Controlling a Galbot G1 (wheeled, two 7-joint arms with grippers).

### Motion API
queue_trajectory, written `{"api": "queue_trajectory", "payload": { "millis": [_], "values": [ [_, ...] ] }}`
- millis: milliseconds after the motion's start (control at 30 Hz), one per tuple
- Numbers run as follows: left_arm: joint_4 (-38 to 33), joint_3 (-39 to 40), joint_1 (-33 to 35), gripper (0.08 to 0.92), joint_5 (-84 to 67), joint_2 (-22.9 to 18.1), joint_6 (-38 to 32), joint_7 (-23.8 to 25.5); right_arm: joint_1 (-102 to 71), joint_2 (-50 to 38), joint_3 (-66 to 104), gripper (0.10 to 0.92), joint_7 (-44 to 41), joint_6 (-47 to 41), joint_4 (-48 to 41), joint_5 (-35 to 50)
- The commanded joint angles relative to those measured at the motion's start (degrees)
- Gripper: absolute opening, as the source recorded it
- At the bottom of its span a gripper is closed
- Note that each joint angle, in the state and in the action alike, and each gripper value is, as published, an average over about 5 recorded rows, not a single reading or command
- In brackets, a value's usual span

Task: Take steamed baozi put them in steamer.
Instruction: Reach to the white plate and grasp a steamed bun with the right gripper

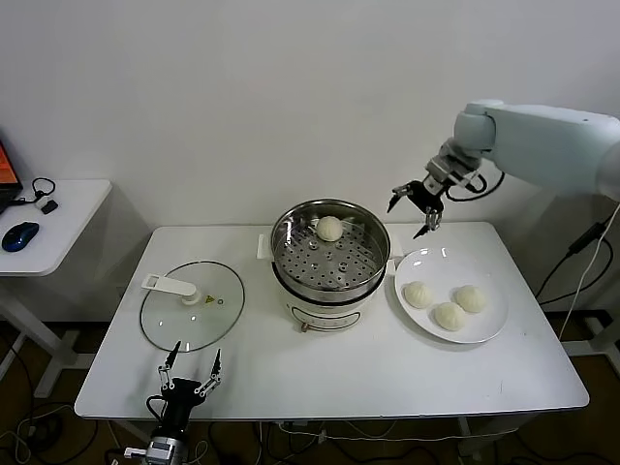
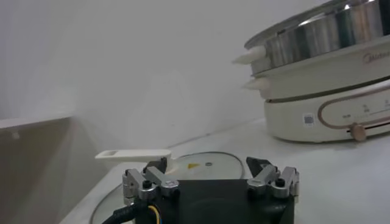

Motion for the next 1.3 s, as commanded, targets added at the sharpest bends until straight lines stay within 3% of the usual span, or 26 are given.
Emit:
{"api": "queue_trajectory", "payload": {
  "millis": [33,500,733,1300],
  "values": [
    [0.24,-0.05,-0.04,0.823,0.04,-0.11,-0.07,-0.04,-0.36,-6.32,-2.00,0.823,2.59,-28.65,9.04,-0.17],
    [0.56,-0.44,0.43,0.823,0.77,0.24,-0.17,-0.02,-13.83,-6.23,6.89,0.823,3.55,-32.45,6.43,6.36],
    [0.50,-0.55,0.70,0.823,0.84,0.43,-0.18,0.01,-19.21,-4.54,10.98,0.823,-1.24,-28.32,-0.68,1.77],
    [1.55,-0.97,0.59,0.823,1.47,0.35,-0.59,-0.13,-25.53,0.98,18.40,0.823,-3.02,-21.61,-13.54,-3.20]
  ]
}}
